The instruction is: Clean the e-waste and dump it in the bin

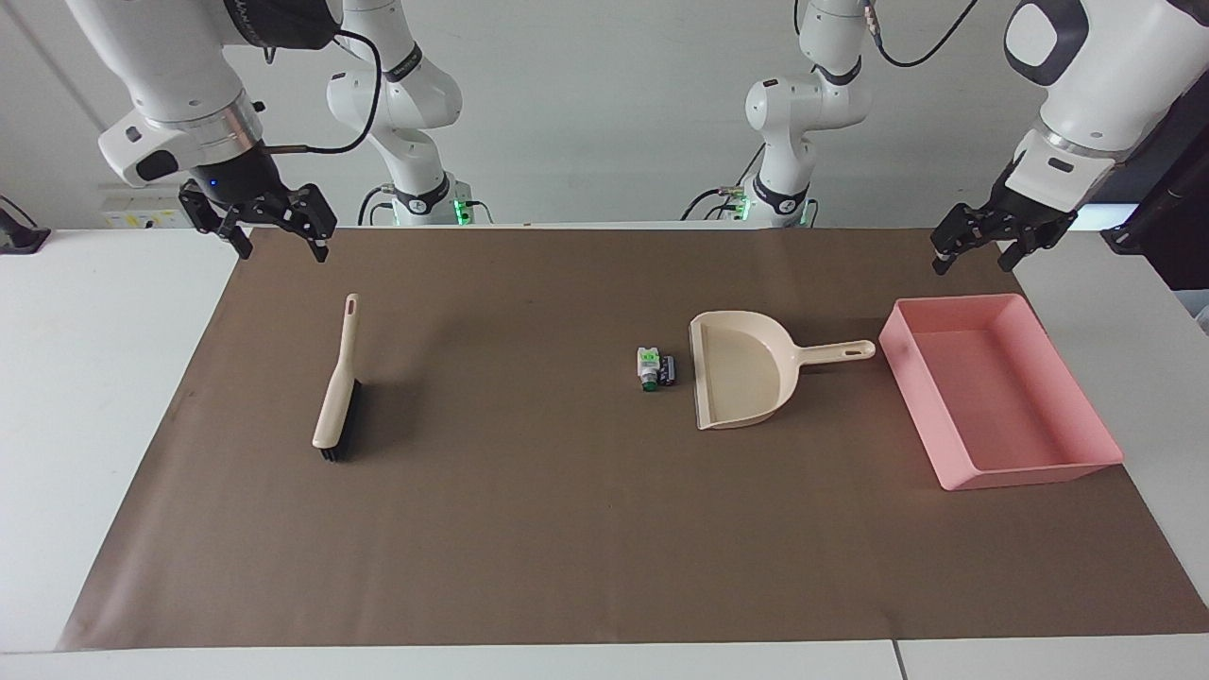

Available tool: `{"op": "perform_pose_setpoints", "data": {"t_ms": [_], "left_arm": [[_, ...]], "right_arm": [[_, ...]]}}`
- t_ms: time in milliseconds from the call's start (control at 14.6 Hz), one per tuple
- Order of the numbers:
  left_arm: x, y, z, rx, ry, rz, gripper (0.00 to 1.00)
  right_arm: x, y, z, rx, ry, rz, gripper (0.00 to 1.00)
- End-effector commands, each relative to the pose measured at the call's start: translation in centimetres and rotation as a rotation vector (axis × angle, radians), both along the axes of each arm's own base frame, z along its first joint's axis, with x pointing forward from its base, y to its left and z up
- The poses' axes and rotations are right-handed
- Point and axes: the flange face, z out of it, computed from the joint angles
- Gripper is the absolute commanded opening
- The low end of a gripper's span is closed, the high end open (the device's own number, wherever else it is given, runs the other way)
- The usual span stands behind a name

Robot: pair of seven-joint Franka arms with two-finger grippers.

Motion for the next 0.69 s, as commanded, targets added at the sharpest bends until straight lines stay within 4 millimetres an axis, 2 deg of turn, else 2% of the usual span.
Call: {"op": "perform_pose_setpoints", "data": {"t_ms": [0,206,275,412,618], "left_arm": [[-0.8,0.2,0.0,0.017,-0.005,0.015,0.99],[-0.6,0.0,0.1,0.019,-0.022,-0.011,0.99],[-0.3,0.1,0.2,0.019,-0.036,-0.054,0.99],[0.1,-0.2,0.4,0.022,-0.072,-0.233,0.99],[0.1,-0.8,0.1,0.019,-0.088,-0.483,0.98]], "right_arm": [[-0.6,0.0,-0.4,0.006,0.012,-0.017,0.99],[-1.6,-0.5,-3.0,0.005,-0.022,-0.027,0.99],[-2.2,-0.9,-4.7,0.005,-0.019,-0.03,0.99],[-3.8,-1.3,-9.2,0.006,-0.002,-0.024,0.99],[-4.1,-1.3,-16.1,0.008,0.044,-0.007,0.99]]}}
